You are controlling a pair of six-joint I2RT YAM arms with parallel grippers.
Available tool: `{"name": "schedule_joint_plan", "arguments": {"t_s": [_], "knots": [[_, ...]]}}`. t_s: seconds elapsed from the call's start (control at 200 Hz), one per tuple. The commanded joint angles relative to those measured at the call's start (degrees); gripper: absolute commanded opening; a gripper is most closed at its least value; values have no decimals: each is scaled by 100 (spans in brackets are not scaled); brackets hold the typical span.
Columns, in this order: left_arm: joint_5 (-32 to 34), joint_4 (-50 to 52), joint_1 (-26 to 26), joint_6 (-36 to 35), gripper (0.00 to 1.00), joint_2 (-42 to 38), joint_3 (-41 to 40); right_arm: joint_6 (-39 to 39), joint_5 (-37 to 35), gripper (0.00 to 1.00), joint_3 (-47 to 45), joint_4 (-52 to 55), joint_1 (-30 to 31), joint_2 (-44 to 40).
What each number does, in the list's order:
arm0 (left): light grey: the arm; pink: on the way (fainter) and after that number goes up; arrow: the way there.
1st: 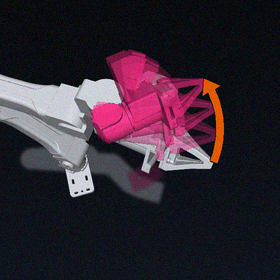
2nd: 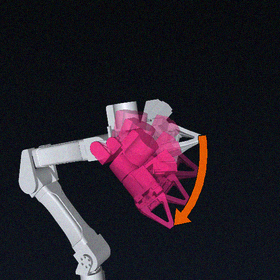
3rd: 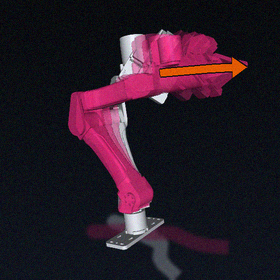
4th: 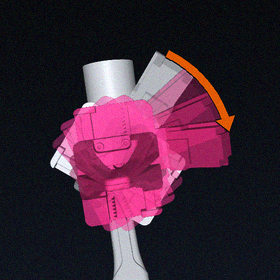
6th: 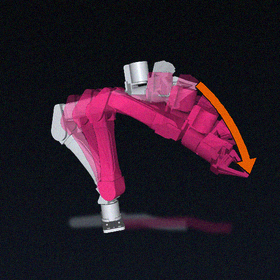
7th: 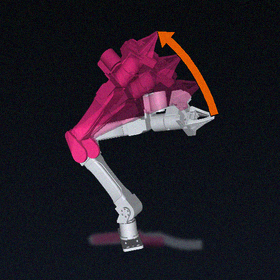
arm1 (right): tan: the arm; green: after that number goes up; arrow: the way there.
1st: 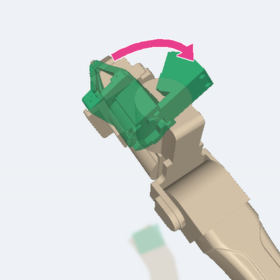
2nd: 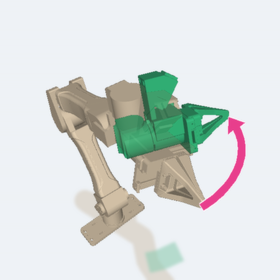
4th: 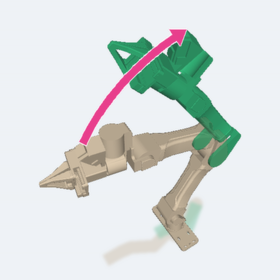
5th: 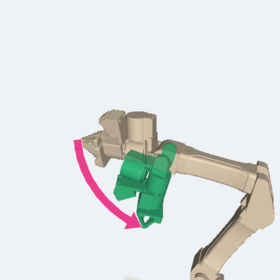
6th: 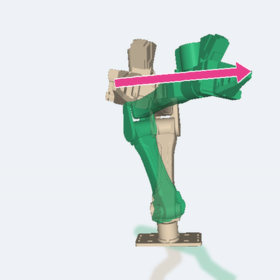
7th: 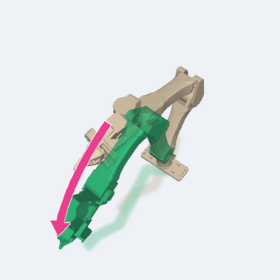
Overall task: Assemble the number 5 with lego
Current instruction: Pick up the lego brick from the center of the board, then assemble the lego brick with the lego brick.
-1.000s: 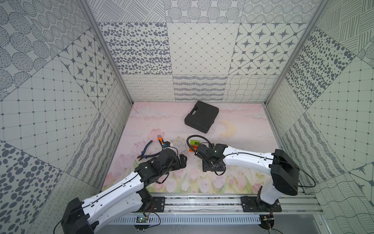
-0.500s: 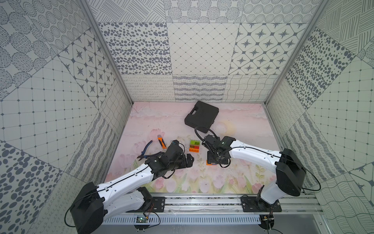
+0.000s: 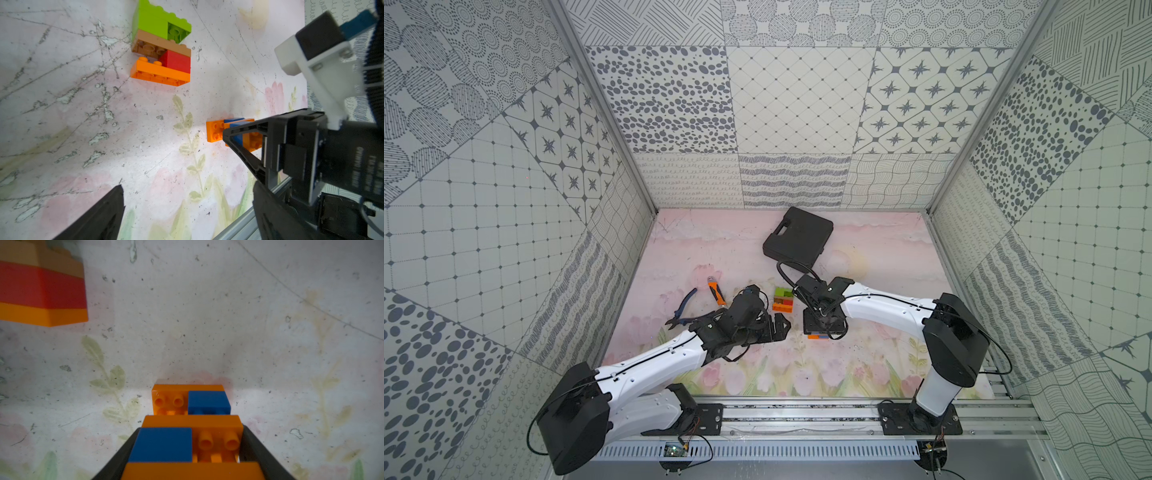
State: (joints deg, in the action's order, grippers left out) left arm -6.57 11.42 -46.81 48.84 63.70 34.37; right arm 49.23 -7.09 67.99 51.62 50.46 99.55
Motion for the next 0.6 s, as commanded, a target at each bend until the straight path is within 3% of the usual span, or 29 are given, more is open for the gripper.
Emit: {"name": "schedule_joint_plan", "arguments": {"t_s": [0.0,0.59], "knots": [[-153,-275,5,-121,100,26,62,-37,-57,67,136,-69,-22,86],[-107,-241,5,-90,100,-11,35,93,-10,68,53,-175,-71,319]]}}
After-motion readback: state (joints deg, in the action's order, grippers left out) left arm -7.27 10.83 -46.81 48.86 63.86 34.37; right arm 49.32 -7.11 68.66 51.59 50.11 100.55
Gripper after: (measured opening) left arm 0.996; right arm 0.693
